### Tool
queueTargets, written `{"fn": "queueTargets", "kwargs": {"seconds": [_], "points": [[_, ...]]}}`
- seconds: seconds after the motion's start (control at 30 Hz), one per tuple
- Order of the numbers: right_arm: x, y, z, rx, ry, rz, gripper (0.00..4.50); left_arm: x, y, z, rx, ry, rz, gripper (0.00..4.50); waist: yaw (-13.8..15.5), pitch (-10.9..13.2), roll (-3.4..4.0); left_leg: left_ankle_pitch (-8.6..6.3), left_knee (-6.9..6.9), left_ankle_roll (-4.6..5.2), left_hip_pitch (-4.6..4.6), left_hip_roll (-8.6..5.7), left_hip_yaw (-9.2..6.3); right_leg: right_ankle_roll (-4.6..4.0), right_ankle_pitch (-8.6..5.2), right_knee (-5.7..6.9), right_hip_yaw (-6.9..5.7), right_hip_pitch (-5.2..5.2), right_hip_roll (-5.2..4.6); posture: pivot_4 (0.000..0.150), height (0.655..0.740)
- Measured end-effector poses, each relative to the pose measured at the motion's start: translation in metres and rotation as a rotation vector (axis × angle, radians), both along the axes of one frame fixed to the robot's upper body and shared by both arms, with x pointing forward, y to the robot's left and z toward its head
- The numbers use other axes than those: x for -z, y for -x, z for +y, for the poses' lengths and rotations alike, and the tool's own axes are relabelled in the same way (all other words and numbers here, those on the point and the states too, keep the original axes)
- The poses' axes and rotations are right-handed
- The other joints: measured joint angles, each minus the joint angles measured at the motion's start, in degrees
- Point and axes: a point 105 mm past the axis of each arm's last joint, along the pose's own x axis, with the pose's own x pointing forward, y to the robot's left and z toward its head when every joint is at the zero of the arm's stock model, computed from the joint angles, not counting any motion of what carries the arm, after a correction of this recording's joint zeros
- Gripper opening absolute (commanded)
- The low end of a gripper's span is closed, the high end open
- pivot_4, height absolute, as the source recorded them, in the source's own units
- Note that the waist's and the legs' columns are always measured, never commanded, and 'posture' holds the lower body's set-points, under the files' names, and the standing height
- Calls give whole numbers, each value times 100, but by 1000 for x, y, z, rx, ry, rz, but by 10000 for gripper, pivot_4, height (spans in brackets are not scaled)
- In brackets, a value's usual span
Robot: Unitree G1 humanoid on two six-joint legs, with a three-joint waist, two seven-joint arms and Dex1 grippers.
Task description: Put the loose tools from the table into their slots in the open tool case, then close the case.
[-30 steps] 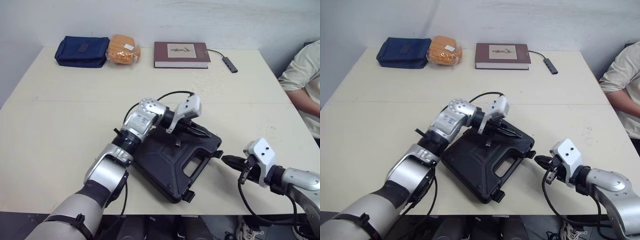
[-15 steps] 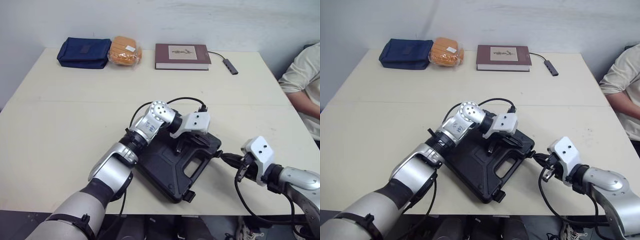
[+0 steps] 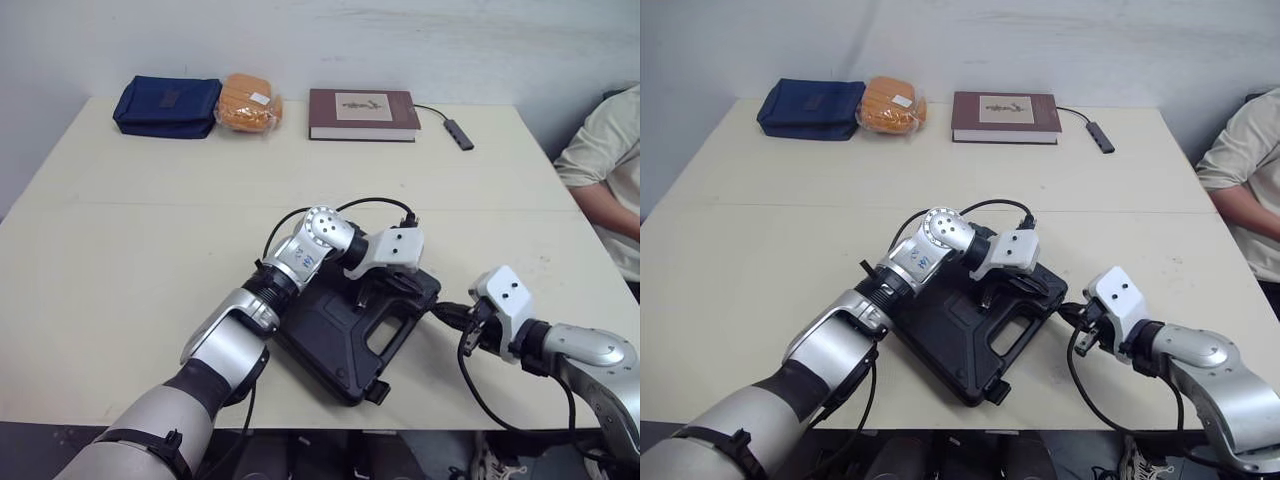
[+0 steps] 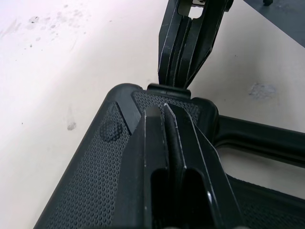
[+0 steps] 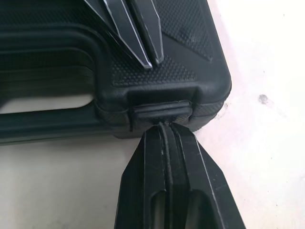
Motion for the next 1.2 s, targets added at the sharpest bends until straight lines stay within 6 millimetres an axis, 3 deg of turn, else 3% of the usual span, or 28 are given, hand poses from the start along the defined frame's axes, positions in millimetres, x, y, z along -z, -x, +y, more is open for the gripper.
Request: {"fn": "queueTargets", "kwargs": {"seconds": [0.3,1.2], "points": [[-8,-3,3,-35,8,6,0,1,-3,-1,-6,3,-21,734,-24,-2,-3,-15,-1,25,6,3,0,-1,0,4,2,1,0,1500,7400],[-8,-11,19,-76,-11,15,0,3,-8,0,-37,-8,-50,734,-280,-26,-22,-22,-13,5,19,27,-4,-16,-8,10,0,-1,16,1500,7400]]}}
